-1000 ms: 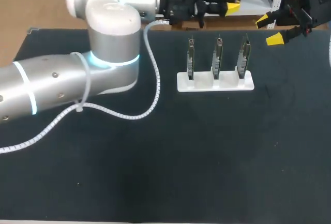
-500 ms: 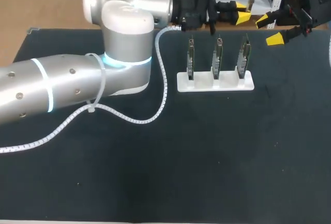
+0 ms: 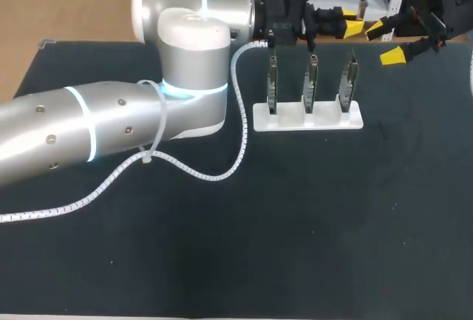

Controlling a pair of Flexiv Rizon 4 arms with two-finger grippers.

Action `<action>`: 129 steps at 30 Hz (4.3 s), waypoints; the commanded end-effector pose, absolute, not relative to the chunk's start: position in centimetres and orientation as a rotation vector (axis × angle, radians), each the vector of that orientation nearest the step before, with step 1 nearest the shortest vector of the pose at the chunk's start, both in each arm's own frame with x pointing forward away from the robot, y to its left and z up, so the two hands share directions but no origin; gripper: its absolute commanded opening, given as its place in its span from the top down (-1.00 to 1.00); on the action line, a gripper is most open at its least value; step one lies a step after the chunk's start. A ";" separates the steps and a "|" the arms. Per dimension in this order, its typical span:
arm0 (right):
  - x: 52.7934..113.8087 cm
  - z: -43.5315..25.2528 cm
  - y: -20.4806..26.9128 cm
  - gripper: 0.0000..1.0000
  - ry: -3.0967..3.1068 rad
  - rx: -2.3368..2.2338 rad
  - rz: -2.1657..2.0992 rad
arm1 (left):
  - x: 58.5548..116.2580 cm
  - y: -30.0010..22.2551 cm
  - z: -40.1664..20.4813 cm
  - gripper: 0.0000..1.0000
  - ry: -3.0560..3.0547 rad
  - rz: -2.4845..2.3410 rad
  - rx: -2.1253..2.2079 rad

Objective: Pick up the optical module with the left hand, and insert it into the network port with the right hand.

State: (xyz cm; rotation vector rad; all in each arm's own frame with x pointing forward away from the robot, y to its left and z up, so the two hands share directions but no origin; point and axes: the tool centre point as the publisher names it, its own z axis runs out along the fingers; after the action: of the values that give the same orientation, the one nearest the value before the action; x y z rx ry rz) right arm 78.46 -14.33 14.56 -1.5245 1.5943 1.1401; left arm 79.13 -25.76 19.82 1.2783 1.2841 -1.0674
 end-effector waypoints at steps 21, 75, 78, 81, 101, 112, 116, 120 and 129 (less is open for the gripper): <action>78.2 14.6 -14.3 -1.00 1.596 -1.522 1.132 | 77.7 -25.7 17.7 1.00 1.328 -1.116 1.268; 78.2 14.6 -14.3 -1.00 1.596 -1.522 1.132 | 78.2 -25.9 15.7 1.00 1.429 -1.068 1.259; 78.2 14.6 -14.3 -1.00 1.596 -1.522 1.132 | 78.1 -25.9 15.7 1.00 1.432 -1.070 1.252; 78.2 14.6 -14.3 -1.00 1.596 -1.522 1.132 | 78.0 -25.9 15.6 1.00 1.431 -1.073 1.258; 78.2 14.6 -14.3 -1.00 1.596 -1.522 1.132 | 77.8 -26.2 15.5 1.00 1.426 -1.098 1.263; 78.4 16.5 -13.9 -1.00 1.579 -1.538 1.070 | 77.8 -26.2 15.5 1.00 1.426 -1.098 1.263; 78.3 17.3 -13.2 -1.00 1.580 -1.567 1.079 | 77.8 -26.2 15.5 1.00 1.426 -1.098 1.263; 78.2 18.0 -12.8 -1.00 1.571 -1.574 1.079 | 77.8 -26.2 15.5 1.00 1.426 -1.098 1.263; 78.0 18.4 -12.0 -1.00 1.548 -1.562 1.091 | 77.8 -26.2 15.5 1.00 1.426 -1.098 1.263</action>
State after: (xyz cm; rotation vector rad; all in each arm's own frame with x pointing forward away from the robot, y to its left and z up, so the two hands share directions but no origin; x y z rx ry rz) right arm 78.42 -12.19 18.53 -1.5678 1.5457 1.1001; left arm 77.66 -26.15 15.53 1.2607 1.4272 -1.0968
